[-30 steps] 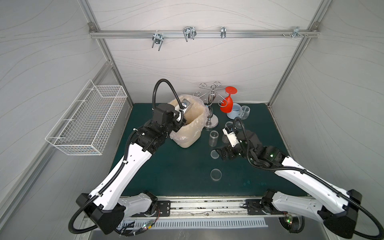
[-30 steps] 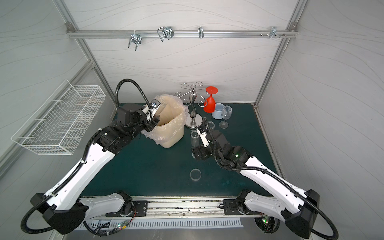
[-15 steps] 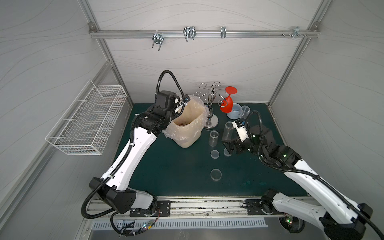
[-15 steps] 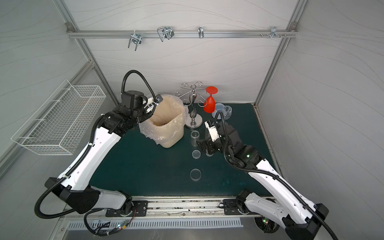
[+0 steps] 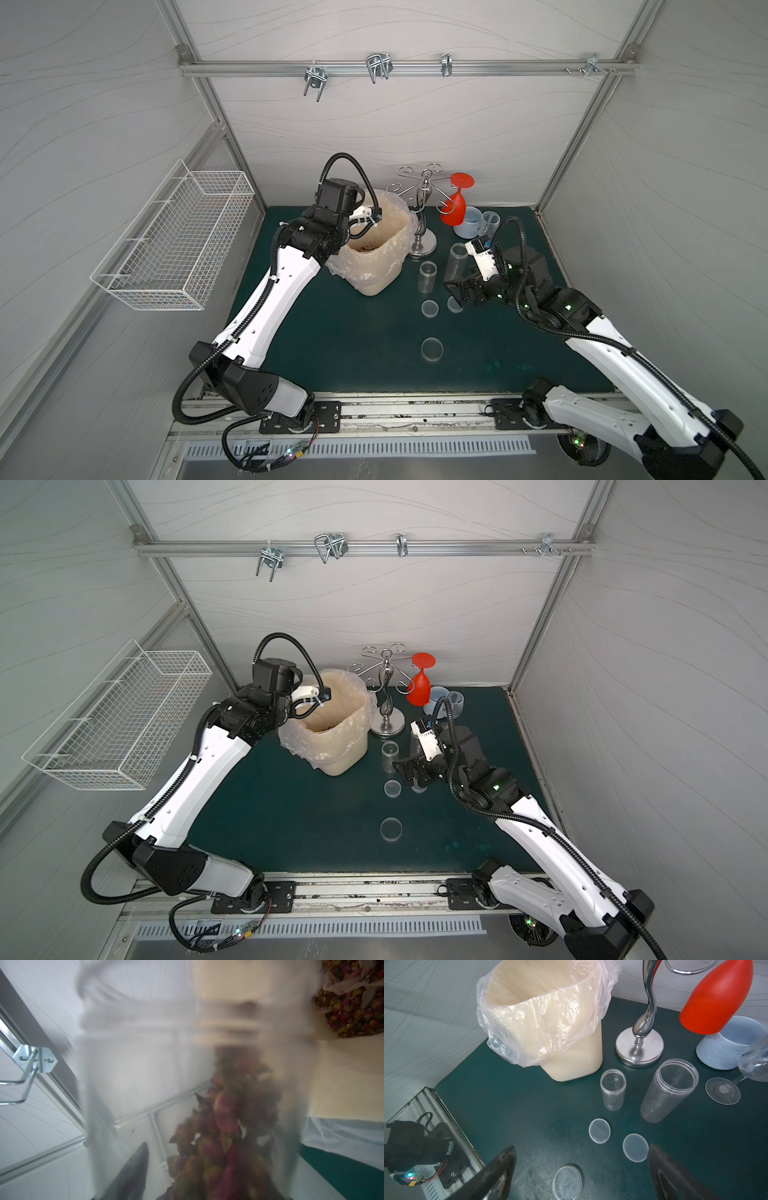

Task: Empty the moldy dried flower tea in the jars
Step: Pour the moldy dried flower tea into the trash bin.

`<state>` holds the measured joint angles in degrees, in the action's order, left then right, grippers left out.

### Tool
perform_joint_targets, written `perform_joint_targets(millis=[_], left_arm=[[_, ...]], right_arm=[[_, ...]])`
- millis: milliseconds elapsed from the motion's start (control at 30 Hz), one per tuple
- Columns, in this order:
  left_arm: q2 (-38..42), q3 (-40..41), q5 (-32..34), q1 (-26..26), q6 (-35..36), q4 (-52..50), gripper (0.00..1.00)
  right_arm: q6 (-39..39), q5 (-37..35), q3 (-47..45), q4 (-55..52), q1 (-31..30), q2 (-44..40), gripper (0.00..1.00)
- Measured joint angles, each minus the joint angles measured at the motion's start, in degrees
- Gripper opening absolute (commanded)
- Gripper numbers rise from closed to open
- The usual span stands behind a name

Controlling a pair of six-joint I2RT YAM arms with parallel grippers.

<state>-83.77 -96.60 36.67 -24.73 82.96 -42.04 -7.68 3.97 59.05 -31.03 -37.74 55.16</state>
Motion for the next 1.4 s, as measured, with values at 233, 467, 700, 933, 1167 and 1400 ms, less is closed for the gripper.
perform_joint_targets(millis=[233, 467, 700, 933, 1167, 1400], left_arm=[[-0.02, 2.21, -0.44, 0.0, 10.51, 2.01, 0.0], [-0.09, 4.15, -1.31, 0.0, 18.93, 3.98, 0.0], [-1.6, 4.13, -2.84, 0.0, 24.57, 5.16, 0.0], [-2.71, 4.13, -3.54, 0.0, 27.76, 5.07, 0.0], [-2.71, 3.82, -4.22, -0.02, 28.55, 3.85, 0.0], [-2.71, 3.63, -4.33, -0.55, 28.41, 2.99, 0.0]], right_arm=[[-0.02, 2.73, -2.49, 0.17, 1.53, -0.07, 0.99], [0.0, 5.53, -2.69, 0.28, 2.36, -0.15, 0.99], [0.02, 7.19, -2.69, 0.61, 2.86, -0.15, 0.99], [0.02, 8.15, -3.19, 0.68, 2.99, -0.59, 0.99], [-0.02, 9.22, -3.28, 0.96, 2.99, -0.63, 0.99], [-0.76, 10.54, -3.28, 1.11, 2.99, -0.63, 0.99]])
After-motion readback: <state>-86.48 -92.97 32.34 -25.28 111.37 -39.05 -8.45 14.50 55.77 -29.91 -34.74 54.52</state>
